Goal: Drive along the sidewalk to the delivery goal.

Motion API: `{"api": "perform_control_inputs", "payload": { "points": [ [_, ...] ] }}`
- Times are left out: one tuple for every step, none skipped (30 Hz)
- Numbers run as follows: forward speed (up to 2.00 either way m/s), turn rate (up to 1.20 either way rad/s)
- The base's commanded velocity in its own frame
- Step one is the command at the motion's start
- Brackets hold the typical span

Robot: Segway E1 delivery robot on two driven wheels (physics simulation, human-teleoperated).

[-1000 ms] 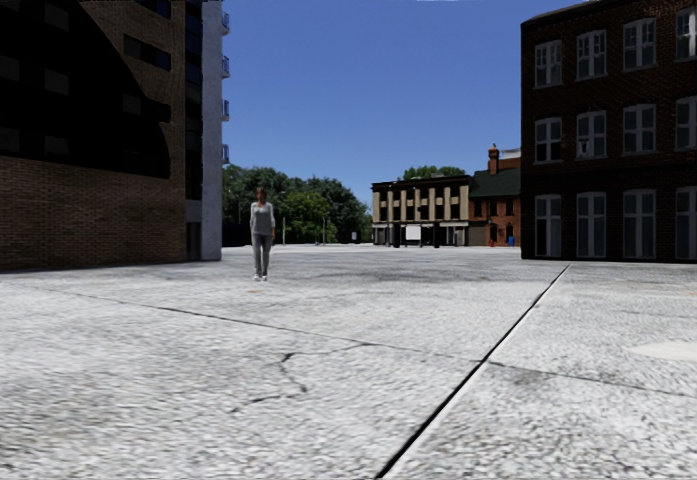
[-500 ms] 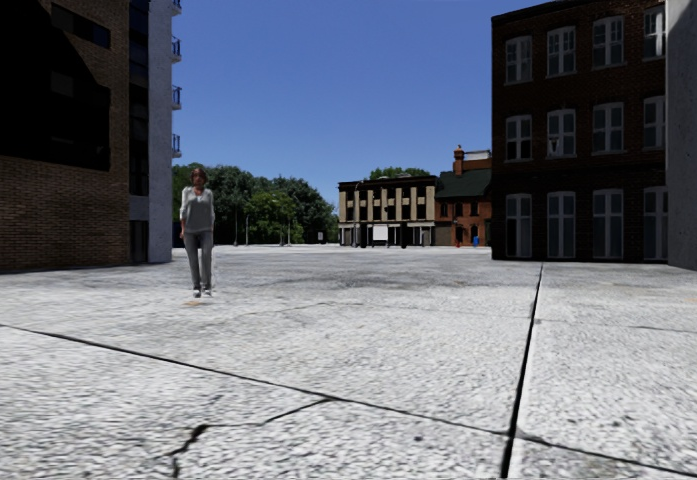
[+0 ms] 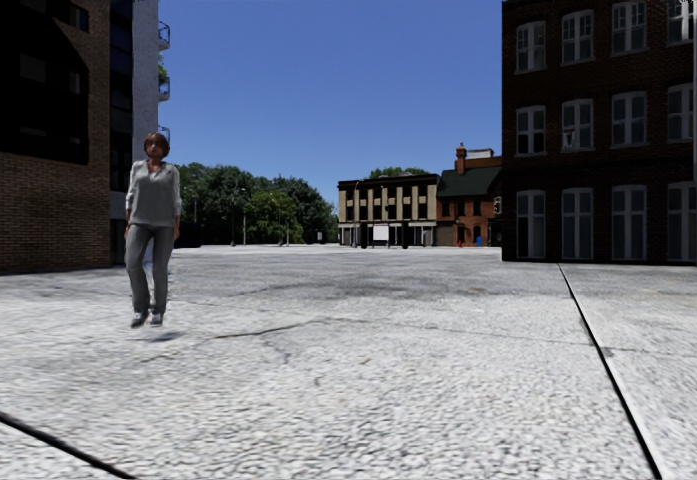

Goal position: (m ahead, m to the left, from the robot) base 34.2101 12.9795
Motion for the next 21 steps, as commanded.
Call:
{"api": "perform_control_inputs", "payload": {
  "points": [
    [2.00, 0.00],
    [2.00, 0.00],
    [2.00, 0.00],
    [2.00, 0.00],
    [2.00, 0.00],
    [2.00, 0.00],
    [2.00, 0.00],
    [2.00, 0.00],
    [2.00, 0.00],
    [2.00, 0.00],
    [2.00, 0.00],
    [2.00, 0.00],
    [2.00, 0.00],
    [2.00, 0.02],
    [2.00, 0.07],
    [2.00, 0.14],
    [2.00, 0.14],
    [2.00, 0.18],
    [2.00, 0.25],
    [2.00, 0.32],
    [2.00, 0.34]
  ]
}}
